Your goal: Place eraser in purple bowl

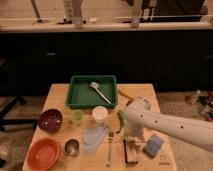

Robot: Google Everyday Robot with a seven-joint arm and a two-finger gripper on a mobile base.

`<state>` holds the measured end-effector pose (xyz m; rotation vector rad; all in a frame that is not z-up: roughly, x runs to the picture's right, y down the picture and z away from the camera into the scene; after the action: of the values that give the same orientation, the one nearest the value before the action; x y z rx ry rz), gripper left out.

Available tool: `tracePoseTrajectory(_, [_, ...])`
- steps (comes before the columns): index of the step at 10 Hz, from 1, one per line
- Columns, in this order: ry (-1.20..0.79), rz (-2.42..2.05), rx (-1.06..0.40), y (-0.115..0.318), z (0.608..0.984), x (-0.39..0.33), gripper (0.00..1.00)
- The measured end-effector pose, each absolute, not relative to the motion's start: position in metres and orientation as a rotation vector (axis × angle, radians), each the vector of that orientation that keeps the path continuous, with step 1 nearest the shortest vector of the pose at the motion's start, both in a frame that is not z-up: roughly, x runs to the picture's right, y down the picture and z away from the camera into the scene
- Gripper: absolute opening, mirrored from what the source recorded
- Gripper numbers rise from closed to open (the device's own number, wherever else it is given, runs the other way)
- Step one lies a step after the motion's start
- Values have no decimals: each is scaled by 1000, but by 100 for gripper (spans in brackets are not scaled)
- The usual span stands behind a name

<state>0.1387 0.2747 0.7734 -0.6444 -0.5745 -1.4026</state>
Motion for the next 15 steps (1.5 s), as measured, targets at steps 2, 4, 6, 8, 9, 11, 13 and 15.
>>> tracePoseTrajectory(2, [-573, -1404, -668, 281, 782, 136, 80])
tracePoseTrajectory(4, [-574, -1402, -689, 286, 787, 135, 80])
tracePoseTrajectory(6, [-581, -1396, -699, 287, 789, 134, 80])
tracePoseTrajectory(8, [-592, -1390, -708, 288, 789, 135, 73])
tracePoseTrajectory(9, [-599, -1388, -709, 288, 789, 135, 65])
tracePoseTrajectory(11, [-609, -1375, -706, 284, 788, 136, 45])
tracePoseTrajectory(13, [-616, -1362, -698, 279, 786, 137, 25])
tracePoseTrajectory(15, [-617, -1357, -691, 275, 783, 137, 5])
